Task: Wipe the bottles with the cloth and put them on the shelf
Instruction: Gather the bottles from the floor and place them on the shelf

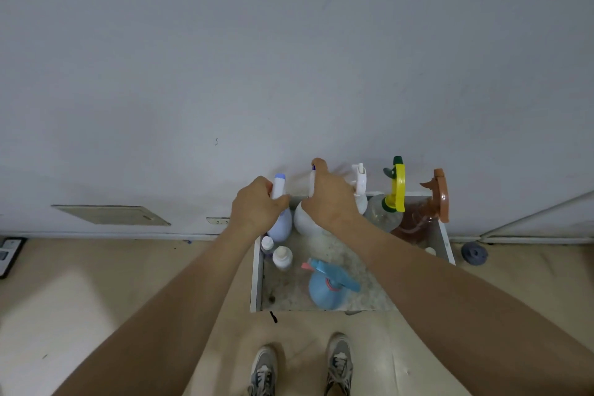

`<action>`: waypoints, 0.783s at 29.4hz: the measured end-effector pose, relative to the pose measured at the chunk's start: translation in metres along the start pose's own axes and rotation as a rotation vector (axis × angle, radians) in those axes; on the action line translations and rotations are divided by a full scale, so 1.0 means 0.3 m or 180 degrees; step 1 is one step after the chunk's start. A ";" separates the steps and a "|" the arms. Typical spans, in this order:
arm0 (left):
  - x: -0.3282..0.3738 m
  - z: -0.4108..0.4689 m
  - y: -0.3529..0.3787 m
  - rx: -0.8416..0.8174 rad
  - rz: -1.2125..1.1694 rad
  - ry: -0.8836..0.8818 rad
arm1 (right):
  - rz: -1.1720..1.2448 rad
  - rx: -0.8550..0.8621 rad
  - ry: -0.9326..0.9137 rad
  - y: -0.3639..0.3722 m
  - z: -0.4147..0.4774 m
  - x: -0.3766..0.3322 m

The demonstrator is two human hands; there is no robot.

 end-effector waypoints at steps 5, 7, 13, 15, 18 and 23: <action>0.010 -0.025 -0.005 0.0126 -0.0324 0.0127 | -0.0223 0.0125 -0.0014 0.044 0.018 -0.015; -0.005 -0.036 0.001 0.0124 -0.0541 0.0042 | -0.0337 0.0099 0.0033 0.030 0.027 -0.013; -0.012 -0.037 0.025 -0.0092 -0.0107 -0.0012 | -0.0248 -0.0197 0.0032 0.009 -0.038 -0.040; 0.002 -0.060 -0.019 0.0342 0.0208 0.0146 | -0.0096 -0.0048 -0.0285 -0.076 -0.095 -0.095; 0.088 -0.162 -0.111 0.1143 -0.0047 0.0861 | 0.0537 0.0785 -0.0878 -0.307 -0.231 -0.121; 0.218 -0.306 0.024 -0.0168 0.0317 0.1631 | 0.1093 0.1451 -0.0617 -0.476 -0.383 0.082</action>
Point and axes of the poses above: each hand's wrist, its own z-axis towards the middle knuckle, its own y-axis out of the palm, x = y × z, the point moved 7 cm from there along z, towards the middle knuckle, and after that the axes turned 11 degrees about z, right-handed, at the moved point
